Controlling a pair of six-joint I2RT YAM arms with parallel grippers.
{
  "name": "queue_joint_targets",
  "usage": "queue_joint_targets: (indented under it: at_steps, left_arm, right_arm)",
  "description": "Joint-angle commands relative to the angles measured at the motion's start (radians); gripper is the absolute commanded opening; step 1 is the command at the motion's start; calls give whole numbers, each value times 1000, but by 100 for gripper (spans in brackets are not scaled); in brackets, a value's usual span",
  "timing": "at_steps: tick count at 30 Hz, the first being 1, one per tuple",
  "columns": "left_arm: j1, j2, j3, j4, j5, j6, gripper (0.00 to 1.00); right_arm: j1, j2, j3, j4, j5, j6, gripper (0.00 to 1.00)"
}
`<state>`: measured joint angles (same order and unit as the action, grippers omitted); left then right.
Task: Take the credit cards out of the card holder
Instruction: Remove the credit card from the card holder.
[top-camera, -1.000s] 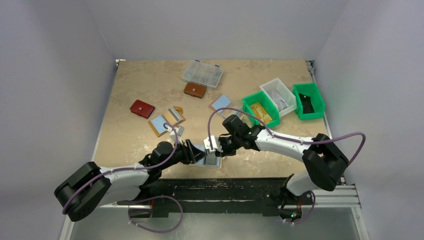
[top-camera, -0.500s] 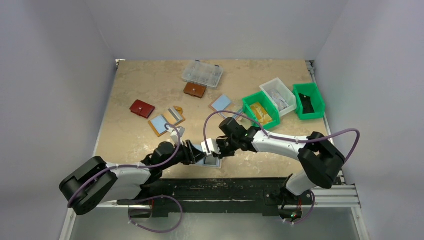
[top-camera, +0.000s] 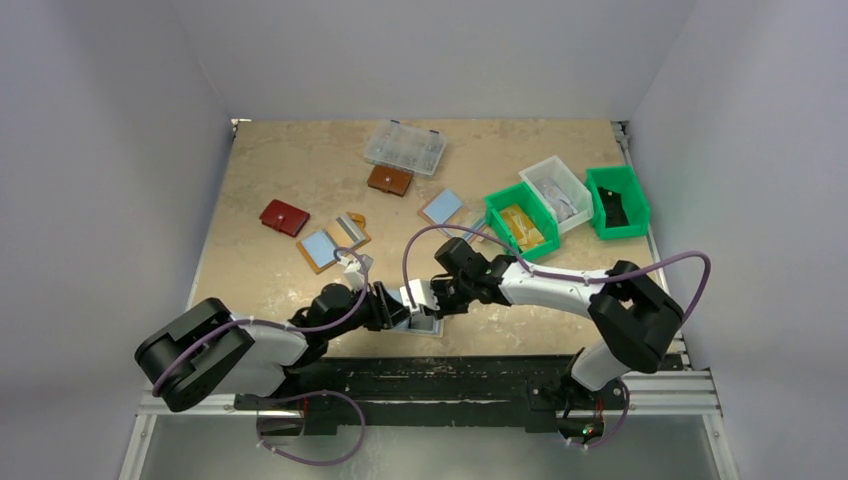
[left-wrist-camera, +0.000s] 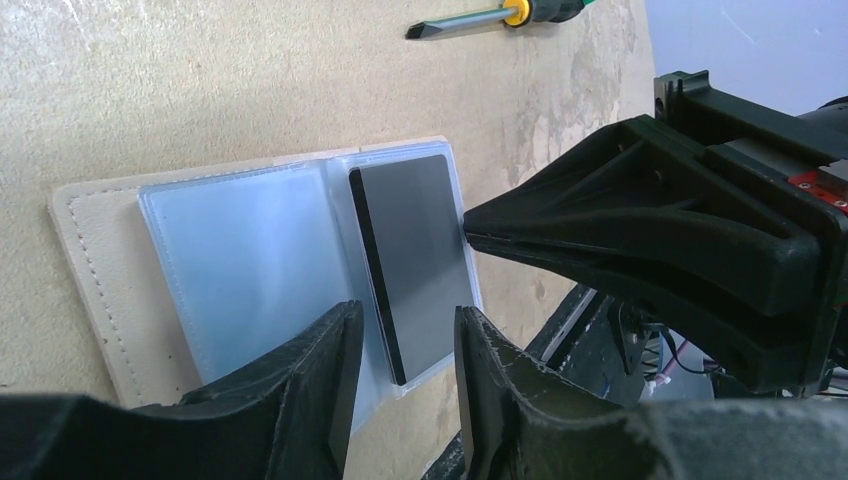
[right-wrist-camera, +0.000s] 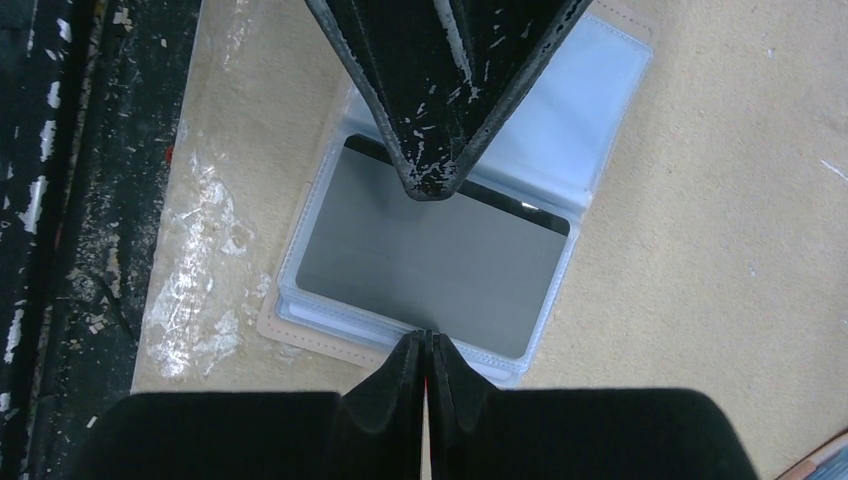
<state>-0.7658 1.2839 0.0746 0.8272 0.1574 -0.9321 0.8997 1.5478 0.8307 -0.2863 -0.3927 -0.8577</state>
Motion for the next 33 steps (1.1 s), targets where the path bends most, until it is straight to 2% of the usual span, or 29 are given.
queue_joint_targets:
  at_steps: [1,15,24,29,33]
  left_arm:
    - [-1,30,5,101,18,7,41]
    - [-2,126,37,91,26,7,40]
    - [-2,164,50,115,49,-3,34]
    - [-1,185,52,138,57,-14,25]
    - [0,200,54,149,59,-21,12]
  right_arm:
    - [14,7,13,33,30,14,11]
    - [35,34,20,62,68,60,4]
    - [65,51,36,83,90,108,0]
    - [87,67,49,95,112,148,0]
    - [91,71,55,104,108,175,0]
